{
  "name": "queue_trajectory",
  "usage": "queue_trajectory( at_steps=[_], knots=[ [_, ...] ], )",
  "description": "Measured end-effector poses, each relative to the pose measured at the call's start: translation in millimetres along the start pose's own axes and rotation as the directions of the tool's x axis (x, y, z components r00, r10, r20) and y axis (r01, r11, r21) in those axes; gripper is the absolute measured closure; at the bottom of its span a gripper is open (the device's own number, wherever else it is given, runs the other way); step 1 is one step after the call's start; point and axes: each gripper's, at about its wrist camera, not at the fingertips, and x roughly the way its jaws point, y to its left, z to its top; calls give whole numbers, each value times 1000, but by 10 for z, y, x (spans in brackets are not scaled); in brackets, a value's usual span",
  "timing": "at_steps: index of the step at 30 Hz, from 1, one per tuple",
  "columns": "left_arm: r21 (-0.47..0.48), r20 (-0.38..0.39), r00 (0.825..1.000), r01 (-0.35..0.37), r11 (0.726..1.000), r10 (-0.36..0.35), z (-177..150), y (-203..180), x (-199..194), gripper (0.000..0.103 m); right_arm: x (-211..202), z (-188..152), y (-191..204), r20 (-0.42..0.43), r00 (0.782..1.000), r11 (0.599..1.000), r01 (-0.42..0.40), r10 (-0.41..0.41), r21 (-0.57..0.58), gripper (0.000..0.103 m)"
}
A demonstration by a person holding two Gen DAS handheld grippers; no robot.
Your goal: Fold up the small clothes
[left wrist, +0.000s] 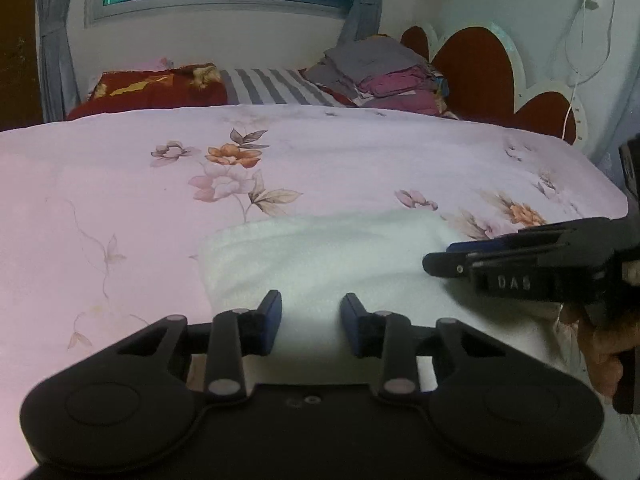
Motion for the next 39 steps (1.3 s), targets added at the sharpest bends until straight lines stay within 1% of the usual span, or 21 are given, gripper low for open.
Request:
queue_trajectory(
  at_steps=[1, 4, 5, 7, 8, 10, 14, 16, 17, 19, 21, 24, 26, 27, 29, 31, 32, 33, 35, 37, 39],
  knots=[
    [15, -4, 1000, -9, 1000, 9, 4, -29, -10, 70, 17, -7, -42, -4, 1000, 1000, -10, 10, 25, 76],
    [10, -10, 1000, -5, 1000, 5, 22, -24, -33, 70, 29, 7, 15, -9, 1000, 1000, 14, -14, -14, 76],
    [4, -10, 1000, -5, 1000, 5, 36, -18, -87, 73, 28, 7, 24, -10, 1000, 1000, 17, -18, -17, 76],
    [14, 34, 999, 11, 1000, -11, 33, -30, -312, 74, -98, 16, 28, -3, 1000, 999, 30, -30, -11, 76],
    [17, 48, 999, 17, 1000, -18, 7, -56, -390, 74, -225, 7, 49, 27, 999, 999, 27, -26, -18, 76],
    [25, 55, 998, 41, 999, -42, -89, -124, -484, 74, -504, -44, 93, 72, 997, 999, -30, 32, -35, 76],
    [39, 8, 999, 45, 998, -45, -254, -249, -325, 75, -647, -283, 266, 36, 995, 985, -88, 94, -146, 77],
    [23, 19, 999, 42, 999, -43, -296, -255, -291, 75, -515, -388, 291, 22, 1000, 982, 9, -5, -186, 77],
    [10, 23, 999, 42, 999, -42, -304, -247, -292, 75, -471, -405, 249, 26, 999, 987, 32, -28, -160, 76],
    [-18, 24, 999, 39, 999, -39, -302, -243, -379, 77, -444, -379, 190, 32, 999, 994, 44, -41, -100, 76],
    [-20, 40, 998, 42, 999, -41, -342, -247, -528, 77, -494, -355, 241, 31, 998, 993, 50, -47, -103, 76],
    [-33, 51, 998, 40, 999, -38, -465, -219, -682, 77, -778, -419, 292, 67, 998, 993, -11, 19, -121, 76],
    [-47, 55, 998, 43, 998, -41, -533, -200, -702, 77, -872, -507, 340, 44, 996, 986, -71, 78, -153, 76],
    [-53, 48, 998, 35, 998, -32, -564, -201, -693, 77, -870, -568, 365, 31, 995, 979, -91, 99, -185, 76],
    [-56, 48, 999, 21, 998, -18, -579, -239, -705, 77, -759, -612, 383, 17, 1000, 976, -15, 20, -216, 77],
    [-41, 48, 999, -12, 999, 14, -598, -308, -748, 77, -651, -580, 248, 25, 1000, 991, 12, -9, -136, 77],
    [-43, 46, 998, -29, 999, 31, -623, -339, -785, 77, -625, -561, 210, 43, 997, 990, 72, -68, -121, 76],
    [-49, 44, 998, -39, 998, 41, -654, -359, -828, 77, -622, -548, 163, 48, 995, 991, 88, -84, -97, 76],
    [-61, 44, 997, -63, 996, 66, -758, -379, -947, 77, -729, -548, 80, 43, 998, 998, 52, -51, -24, 76],
    [-81, 37, 995, -86, 993, 90, -861, -400, -1041, 77, -953, -616, 89, 86, 996, 998, 34, -30, -46, 76],
    [-112, 42, 993, -104, 988, 109, -984, -441, -1172, 77, -1146, -721, 51, 79, 997, 999, 10, -6, -51, 76]
  ],
)
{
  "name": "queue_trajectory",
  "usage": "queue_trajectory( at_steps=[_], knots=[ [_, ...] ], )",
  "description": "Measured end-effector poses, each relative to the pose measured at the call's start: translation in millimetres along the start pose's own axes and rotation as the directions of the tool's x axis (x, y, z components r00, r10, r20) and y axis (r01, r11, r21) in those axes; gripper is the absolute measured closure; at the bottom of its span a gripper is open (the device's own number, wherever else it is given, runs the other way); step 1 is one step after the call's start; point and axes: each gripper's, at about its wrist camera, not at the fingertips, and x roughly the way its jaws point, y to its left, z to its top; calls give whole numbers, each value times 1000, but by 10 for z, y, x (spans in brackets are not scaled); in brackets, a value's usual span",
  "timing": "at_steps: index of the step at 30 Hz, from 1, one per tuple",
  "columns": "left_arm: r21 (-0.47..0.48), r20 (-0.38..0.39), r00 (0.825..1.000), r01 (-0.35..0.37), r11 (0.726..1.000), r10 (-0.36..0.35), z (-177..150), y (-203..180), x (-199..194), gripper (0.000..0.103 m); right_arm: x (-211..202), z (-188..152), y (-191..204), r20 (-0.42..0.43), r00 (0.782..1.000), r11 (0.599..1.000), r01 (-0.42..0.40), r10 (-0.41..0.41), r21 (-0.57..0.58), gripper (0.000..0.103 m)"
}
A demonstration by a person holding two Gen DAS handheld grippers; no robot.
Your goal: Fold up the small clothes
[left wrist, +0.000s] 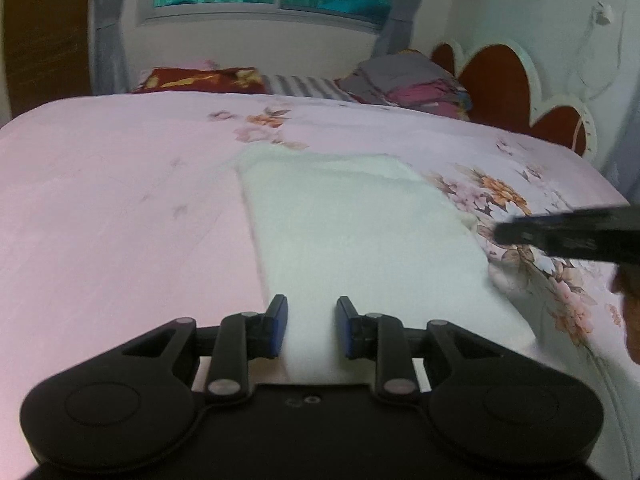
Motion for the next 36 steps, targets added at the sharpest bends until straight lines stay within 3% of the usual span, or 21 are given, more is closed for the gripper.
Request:
queue_trajectory(
  at_steps=[7, 13, 15, 16, 17, 18, 19, 21, 29, 36],
  knots=[
    [-31, 21, 999, -45, 999, 45, -310, -307, -467, 77, -785, -416, -53, 36, 998, 997, -53, 51, 62, 76],
    [-28, 63, 996, -63, 998, 65, -444, -616, -887, 65, -1362, -678, 78, 68, 994, 994, -94, 90, 55, 76],
    [-32, 84, 994, -74, 997, 76, -508, -698, -1035, 42, -1531, -745, 132, 68, 993, 994, -102, 99, 48, 76],
    [-35, 100, 991, -88, 996, 91, -529, -740, -1091, 13, -1601, -781, 154, 67, 993, 994, -97, 94, 41, 76],
    [-40, 130, 984, -117, 992, 121, -574, -781, -1179, 3, -1648, -810, 178, 67, 994, 996, -85, 83, 33, 64],
    [-40, 149, 979, -138, 990, 143, -603, -830, -1234, 0, -1709, -850, 200, 70, 996, 998, -63, 61, 27, 17],
    [-37, 142, 979, -141, 989, 145, -617, -863, -1268, 1, -1765, -903, 218, 85, 996, 999, -31, 29, 24, 0],
    [-50, 130, 982, -129, 990, 135, -671, -899, -1371, 1, -1885, -1026, 246, 126, 992, 1000, 6, -5, -6, 0],
    [-70, 153, 975, -150, 986, 160, -872, -1142, -1941, 1, -2380, -1268, 272, 111, 993, 998, 41, -46, 47, 0],
    [-53, 188, 970, -147, 988, 154, -1012, -1353, -2256, 1, -2991, -1476, 315, 159, 986, 994, 24, -42, 108, 0]
  ],
)
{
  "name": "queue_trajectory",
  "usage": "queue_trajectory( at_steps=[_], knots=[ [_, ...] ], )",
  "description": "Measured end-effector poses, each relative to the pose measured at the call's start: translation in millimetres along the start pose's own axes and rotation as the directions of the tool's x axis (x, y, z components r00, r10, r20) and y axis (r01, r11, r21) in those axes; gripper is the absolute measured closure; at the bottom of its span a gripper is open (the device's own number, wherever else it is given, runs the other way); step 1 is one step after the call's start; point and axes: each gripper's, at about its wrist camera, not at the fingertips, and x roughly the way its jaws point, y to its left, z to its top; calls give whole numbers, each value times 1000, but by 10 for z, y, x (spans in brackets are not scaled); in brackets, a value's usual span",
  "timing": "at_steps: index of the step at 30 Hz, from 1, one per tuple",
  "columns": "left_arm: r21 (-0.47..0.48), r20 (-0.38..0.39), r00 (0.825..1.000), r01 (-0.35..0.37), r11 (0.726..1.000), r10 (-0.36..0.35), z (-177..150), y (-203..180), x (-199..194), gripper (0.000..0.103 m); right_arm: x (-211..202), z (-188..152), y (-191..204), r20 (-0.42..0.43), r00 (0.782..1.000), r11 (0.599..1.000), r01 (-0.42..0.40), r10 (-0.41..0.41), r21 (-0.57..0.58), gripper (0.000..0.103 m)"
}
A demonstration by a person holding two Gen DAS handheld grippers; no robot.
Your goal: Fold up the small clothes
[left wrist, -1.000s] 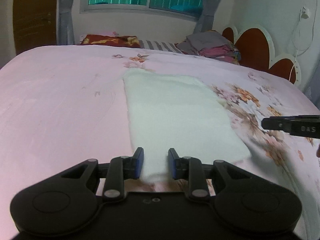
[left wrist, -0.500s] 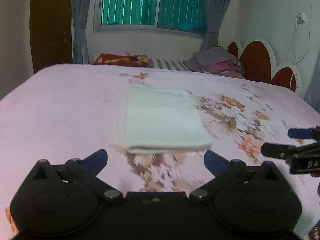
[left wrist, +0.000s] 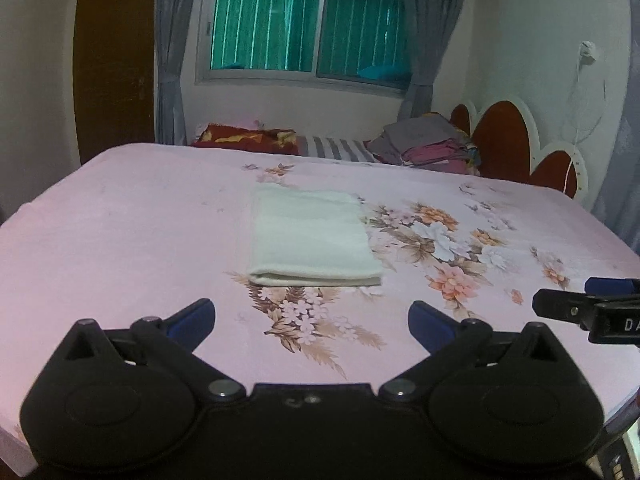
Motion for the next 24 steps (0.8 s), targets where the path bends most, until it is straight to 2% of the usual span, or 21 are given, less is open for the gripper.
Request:
queue_trajectory(
  at_steps=[6, 12, 20, 24],
  knots=[
    [25, 37, 999, 14, 1000, -15, -16, -128, -189, 1, -191, -55, 53, 13, 1000, 1000, 13, -13, -4, 0],
    [38, 43, 999, 24, 999, -25, -44, -197, -268, 1, -293, -69, 83, 27, 1000, 1000, 12, -12, -4, 0],
    [32, 56, 998, 23, 999, -24, -48, -132, -302, 1, -341, -35, 107, 46, 999, 1000, 14, -14, -9, 0],
    [28, 49, 998, 25, 999, -26, -57, -118, -294, 1, -333, -58, 110, 28, 999, 1000, 26, -26, -10, 0]
  ],
)
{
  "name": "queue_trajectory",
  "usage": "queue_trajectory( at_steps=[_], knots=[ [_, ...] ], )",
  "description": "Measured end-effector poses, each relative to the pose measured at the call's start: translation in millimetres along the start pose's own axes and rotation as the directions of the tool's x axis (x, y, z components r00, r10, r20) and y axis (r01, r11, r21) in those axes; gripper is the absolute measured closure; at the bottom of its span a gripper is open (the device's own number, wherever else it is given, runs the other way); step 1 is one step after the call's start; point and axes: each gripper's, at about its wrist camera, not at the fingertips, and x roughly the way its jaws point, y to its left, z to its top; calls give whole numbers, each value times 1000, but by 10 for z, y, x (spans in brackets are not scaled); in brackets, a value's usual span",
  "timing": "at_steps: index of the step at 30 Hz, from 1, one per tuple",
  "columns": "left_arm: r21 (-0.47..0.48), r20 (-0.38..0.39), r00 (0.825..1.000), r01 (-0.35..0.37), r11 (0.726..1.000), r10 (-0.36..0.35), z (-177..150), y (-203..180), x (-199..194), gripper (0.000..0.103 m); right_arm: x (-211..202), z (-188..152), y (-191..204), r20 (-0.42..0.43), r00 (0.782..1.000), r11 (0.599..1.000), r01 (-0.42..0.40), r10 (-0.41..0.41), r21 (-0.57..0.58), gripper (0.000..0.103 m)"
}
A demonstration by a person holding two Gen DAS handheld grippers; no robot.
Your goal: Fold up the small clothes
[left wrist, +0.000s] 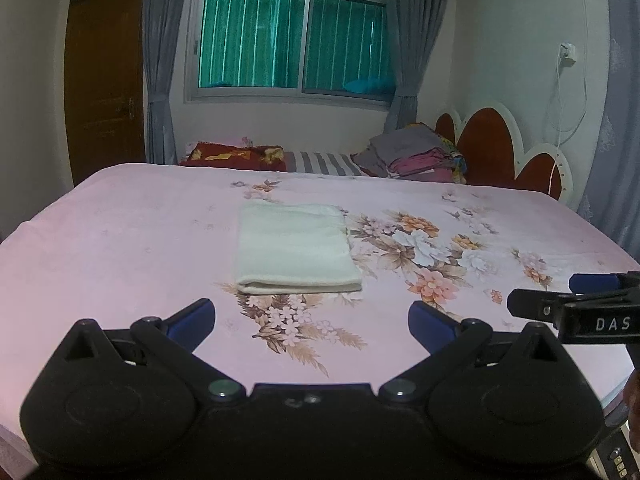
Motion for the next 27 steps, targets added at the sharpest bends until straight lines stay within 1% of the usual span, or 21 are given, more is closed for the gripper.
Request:
queue_trajectory(
  at_steps=[11, 27],
  knots=[
    [1, 4, 1000, 8, 1000, -8, 0, -3, -9, 1, -20, 19, -15, 6, 1000, 1000, 4, -4, -11, 0],
    [3, 8, 1000, 1, 1000, -1, -2, -16, -12, 1, -43, 23, -58, 3, 1000, 1000, -1, 1, -8, 0]
  ],
)
